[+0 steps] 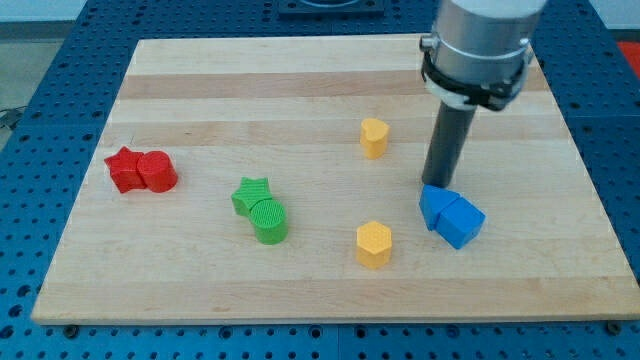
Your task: Join the yellow heart with the yellow hexagon
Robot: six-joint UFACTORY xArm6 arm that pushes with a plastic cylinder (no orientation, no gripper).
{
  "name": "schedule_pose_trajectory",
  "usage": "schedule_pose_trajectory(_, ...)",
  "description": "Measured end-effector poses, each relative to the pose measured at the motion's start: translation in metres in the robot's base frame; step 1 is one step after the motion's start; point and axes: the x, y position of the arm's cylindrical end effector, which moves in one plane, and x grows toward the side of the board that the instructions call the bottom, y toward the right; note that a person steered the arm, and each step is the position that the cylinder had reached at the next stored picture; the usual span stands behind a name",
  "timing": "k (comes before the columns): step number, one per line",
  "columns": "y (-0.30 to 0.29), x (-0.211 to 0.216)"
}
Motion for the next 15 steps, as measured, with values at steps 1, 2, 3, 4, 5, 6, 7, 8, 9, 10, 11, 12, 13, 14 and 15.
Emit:
schedule_pose_trajectory(1, -0.013, -0.032)
schedule_pose_trajectory(2, -0.019, -0.042)
schedule_pose_trajectory(3, -0.019, -0.037)
schedule_pose_trajectory(4, -0.022, -0.037)
schedule_pose_trajectory(5, -0.037, -0.086)
schedule_pose_trajectory(6, -0.042, -0.096)
schedule_pose_trajectory(7, -0.048, -0.080)
schedule_pose_trajectory(8, -0.053, -0.040)
schedule_pose_trajectory(9, -0.057, -0.004)
schedule_pose_trajectory(10, -0.057, -0.001)
schedule_pose_trajectory(11, -0.057, -0.040)
schedule_pose_trajectory(12, -0.063, -0.086)
schedule_pose_trajectory(13, -0.085, -0.075)
schedule_pose_trajectory(14, -0.097, -0.053)
schedule_pose_trajectory(15, -0.103, -0.049)
